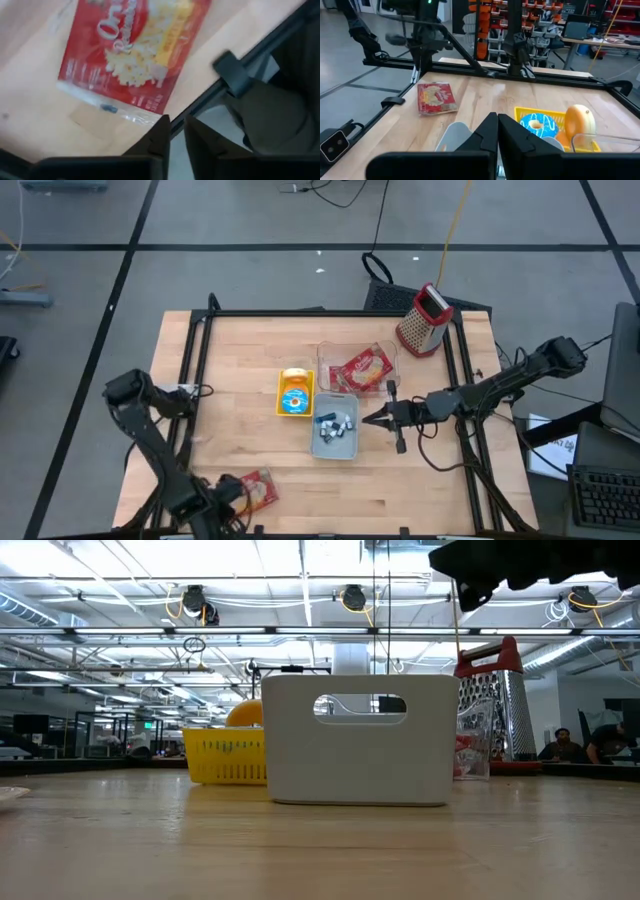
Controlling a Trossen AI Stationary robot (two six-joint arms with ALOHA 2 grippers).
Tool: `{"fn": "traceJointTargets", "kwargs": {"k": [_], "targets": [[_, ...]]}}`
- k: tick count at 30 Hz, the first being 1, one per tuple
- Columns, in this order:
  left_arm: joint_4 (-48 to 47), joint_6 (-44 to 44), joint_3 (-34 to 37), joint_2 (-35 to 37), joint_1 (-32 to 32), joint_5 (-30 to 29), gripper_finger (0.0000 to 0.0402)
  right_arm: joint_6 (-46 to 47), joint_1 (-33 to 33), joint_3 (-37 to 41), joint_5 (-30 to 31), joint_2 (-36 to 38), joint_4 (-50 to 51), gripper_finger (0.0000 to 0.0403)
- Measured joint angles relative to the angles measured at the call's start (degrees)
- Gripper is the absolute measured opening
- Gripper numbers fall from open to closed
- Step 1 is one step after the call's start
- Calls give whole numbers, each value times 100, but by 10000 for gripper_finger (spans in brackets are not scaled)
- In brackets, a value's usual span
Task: Pick & Place Food Item
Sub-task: Put the red popcorn bag into the transparent bin
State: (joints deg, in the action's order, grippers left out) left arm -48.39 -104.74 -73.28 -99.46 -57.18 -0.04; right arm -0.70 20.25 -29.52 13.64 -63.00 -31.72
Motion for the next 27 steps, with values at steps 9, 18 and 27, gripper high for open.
{"fn": "traceJointTargets", "kwargs": {"k": [9,18,27], "targets": [[1388,-98,2,-946,-482,-1101,169,-3,-37,68,-15,1,-112,1],[1161,47,-16,-1312,-471,-171,192,-1,-37,68,-17,1,-112,1],[167,-25,9,-1018,-570,-258,163,2,-37,68,-15,1,-110,1]]}}
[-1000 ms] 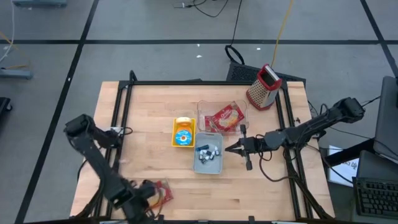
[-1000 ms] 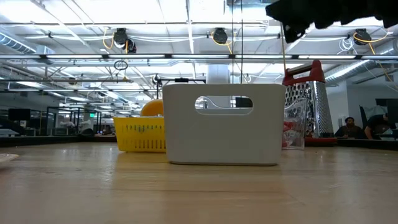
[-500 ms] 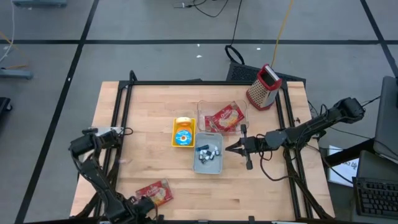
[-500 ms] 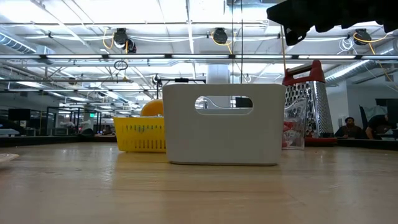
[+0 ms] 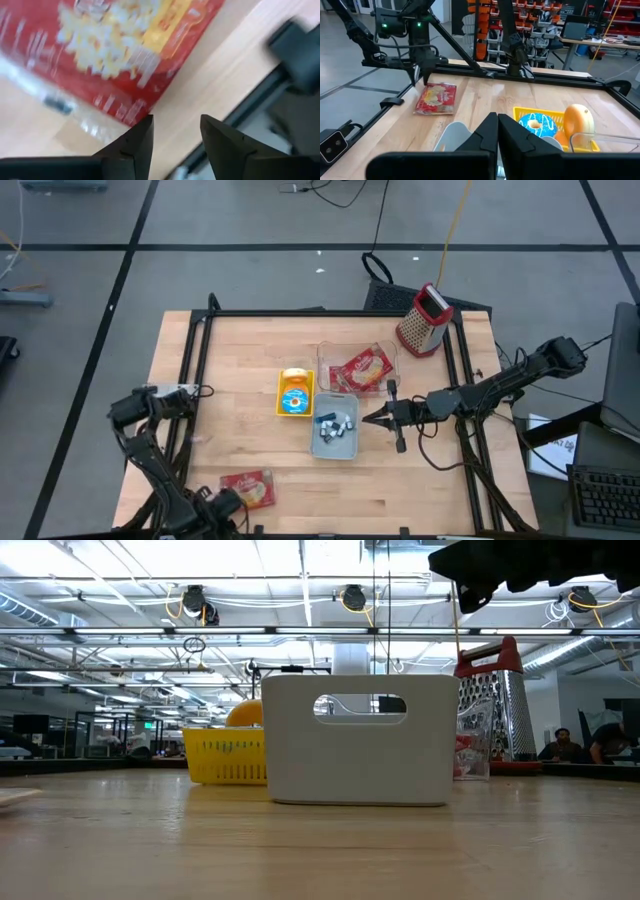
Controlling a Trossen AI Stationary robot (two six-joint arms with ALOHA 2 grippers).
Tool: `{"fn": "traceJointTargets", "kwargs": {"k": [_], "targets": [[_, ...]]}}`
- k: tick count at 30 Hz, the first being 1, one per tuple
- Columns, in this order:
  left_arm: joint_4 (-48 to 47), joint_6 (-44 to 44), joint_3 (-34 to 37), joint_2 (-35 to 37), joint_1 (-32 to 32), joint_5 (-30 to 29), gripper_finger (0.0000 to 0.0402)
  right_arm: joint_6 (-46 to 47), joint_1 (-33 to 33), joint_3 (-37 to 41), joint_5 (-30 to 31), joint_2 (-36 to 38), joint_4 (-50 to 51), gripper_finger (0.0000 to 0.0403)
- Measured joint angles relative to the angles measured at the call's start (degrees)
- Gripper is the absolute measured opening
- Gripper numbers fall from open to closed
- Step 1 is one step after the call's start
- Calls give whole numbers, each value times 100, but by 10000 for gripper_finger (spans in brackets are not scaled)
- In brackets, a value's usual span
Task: Pick & Place Food Item
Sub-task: Put the red popcorn bag into the transparent bin
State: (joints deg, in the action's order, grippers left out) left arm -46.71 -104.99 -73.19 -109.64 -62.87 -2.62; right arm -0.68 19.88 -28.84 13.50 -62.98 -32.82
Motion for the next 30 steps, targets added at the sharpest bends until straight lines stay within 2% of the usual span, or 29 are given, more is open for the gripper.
{"fn": "traceJointTargets", "kwargs": {"k": [5,11,15,18,23,30], "targets": [[-364,55,199,12,-146,-115,153,-2,0,0,-2,0,1,1],[-229,-10,670,49,-155,-1183,148,-10,0,0,-2,0,15,1],[-272,581,840,43,-33,-1766,147,-20,-4,0,2,0,114,1],[-327,1132,863,43,36,-1745,147,-39,-4,0,9,0,155,1],[-541,2332,863,36,64,-1376,147,-19,-81,0,12,0,165,1],[-1311,2804,818,28,88,-799,147,19,-116,0,16,0,240,1]]}}
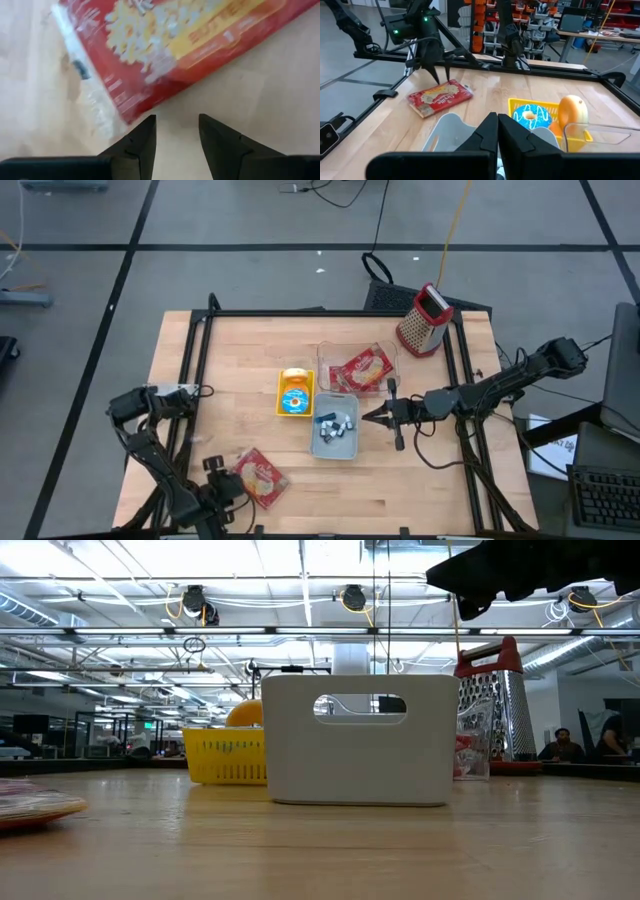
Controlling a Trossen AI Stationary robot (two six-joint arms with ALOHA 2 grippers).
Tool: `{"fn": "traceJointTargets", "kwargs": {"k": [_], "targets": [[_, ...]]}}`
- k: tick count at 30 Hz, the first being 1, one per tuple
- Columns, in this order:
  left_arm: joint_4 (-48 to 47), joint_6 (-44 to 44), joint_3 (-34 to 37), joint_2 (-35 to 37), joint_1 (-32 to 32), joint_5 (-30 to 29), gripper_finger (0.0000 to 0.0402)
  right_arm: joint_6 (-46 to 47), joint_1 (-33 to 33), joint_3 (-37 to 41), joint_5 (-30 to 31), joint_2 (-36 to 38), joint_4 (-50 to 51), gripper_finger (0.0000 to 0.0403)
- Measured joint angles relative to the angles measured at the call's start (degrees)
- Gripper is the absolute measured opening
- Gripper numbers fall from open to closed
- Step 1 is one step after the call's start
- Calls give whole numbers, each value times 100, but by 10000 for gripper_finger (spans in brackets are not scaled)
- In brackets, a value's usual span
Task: Pick & Place Food Item
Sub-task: Put the red popcorn bag into the transparent bin
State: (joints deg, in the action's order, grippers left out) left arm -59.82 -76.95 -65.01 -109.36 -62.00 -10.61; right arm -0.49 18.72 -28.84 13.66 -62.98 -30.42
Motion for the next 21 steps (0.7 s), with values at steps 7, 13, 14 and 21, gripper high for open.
{"fn": "traceJointTargets", "kwargs": {"k": [7,13,14,21], "targets": [[-1210,531,-218,-62,75,379,147,-30,-2,0,1,0,-2,1],[-1501,729,-201,-40,157,-82,147,-57,-46,-2,2,2,8,1],[-1359,811,-177,-38,153,-241,147,-49,-68,-2,1,2,31,1],[-209,1498,90,-5,162,-671,147,-44,-81,-2,1,2,200,1]]}}
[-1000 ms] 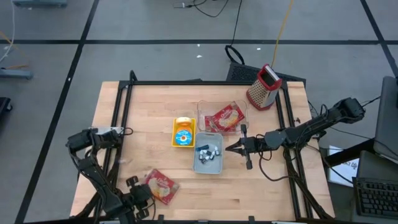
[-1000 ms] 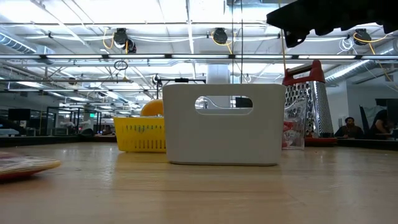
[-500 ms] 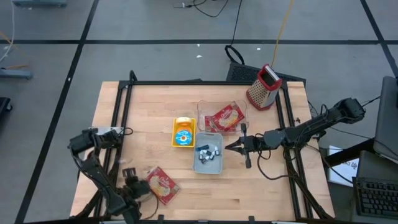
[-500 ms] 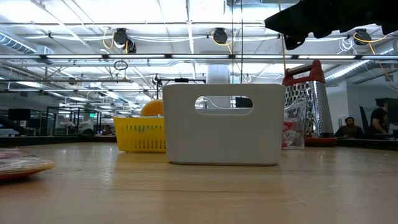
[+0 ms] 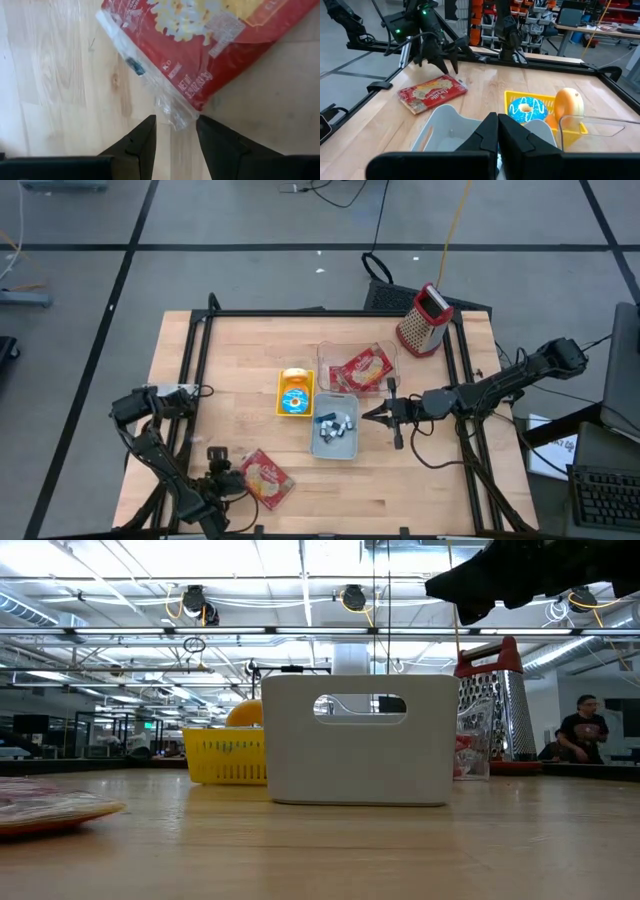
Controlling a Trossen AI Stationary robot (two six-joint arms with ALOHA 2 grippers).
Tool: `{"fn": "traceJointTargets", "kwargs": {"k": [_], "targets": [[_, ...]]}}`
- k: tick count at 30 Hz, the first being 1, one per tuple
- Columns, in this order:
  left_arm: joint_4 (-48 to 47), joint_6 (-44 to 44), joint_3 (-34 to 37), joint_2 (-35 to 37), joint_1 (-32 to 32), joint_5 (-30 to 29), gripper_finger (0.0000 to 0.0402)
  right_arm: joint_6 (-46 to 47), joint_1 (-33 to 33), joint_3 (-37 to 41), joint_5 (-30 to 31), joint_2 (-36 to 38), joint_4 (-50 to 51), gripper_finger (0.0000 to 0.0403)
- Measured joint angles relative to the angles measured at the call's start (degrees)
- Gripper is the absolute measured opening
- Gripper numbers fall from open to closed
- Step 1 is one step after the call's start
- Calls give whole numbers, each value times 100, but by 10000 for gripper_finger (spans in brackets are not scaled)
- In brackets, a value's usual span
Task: Pick & Place Food Item
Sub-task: Put the red popcorn bag into the transparent bin
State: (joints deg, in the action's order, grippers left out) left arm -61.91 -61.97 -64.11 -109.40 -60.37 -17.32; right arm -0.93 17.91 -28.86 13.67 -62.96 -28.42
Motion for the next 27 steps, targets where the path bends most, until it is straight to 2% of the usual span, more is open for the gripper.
{"fn": "traceJointTargets", "kwargs": {"k": [7,17,27], "targets": [[253,-19,82,11,19,-269,147,22,-36,2,0,0,17,1],[792,34,97,-15,65,-1117,147,24,-72,2,-2,0,39,1],[1755,596,434,13,365,-1426,147,26,-72,2,-2,0,33,1]]}}
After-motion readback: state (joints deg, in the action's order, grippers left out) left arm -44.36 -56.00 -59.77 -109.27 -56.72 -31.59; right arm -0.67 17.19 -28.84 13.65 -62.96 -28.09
